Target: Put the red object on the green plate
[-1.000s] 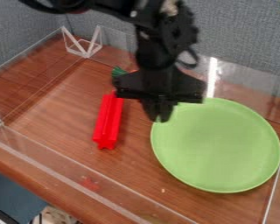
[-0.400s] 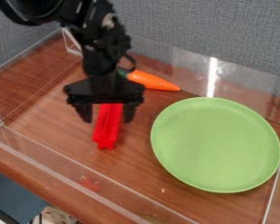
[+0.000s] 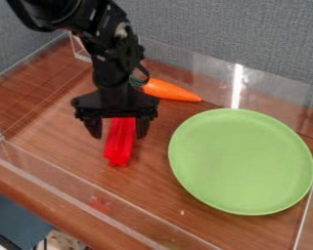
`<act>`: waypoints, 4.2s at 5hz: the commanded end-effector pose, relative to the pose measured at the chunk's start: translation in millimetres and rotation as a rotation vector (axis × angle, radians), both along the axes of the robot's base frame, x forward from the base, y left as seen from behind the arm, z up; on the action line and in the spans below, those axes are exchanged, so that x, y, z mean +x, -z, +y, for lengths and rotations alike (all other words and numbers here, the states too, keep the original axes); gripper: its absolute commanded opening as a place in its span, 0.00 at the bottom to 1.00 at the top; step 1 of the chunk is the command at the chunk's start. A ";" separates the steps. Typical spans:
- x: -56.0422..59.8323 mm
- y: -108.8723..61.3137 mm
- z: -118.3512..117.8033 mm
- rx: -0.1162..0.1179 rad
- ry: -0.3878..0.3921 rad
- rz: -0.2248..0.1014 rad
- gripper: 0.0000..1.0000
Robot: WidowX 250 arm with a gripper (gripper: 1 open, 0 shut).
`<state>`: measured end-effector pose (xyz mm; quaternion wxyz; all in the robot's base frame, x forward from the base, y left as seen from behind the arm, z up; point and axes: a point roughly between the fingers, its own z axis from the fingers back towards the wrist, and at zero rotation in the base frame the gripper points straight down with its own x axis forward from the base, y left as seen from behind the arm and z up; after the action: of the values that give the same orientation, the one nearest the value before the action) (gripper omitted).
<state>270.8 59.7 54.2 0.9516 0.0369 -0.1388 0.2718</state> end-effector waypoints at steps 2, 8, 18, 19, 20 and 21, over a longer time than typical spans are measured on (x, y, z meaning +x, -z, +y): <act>12.1 -8.7 -1.7 0.013 0.010 -0.027 1.00; 15.2 -7.2 3.1 -0.024 -0.026 0.002 1.00; 26.3 -70.6 -28.7 -0.050 -0.027 -0.057 0.00; 40.9 -87.6 -66.0 -0.092 0.040 -0.061 0.00; 49.3 -82.9 -110.9 -0.099 0.165 -0.052 0.00; 45.6 -66.4 -133.1 -0.092 0.191 -0.044 0.00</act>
<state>313.3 -73.3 109.0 0.9735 -0.0189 -0.1308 0.1866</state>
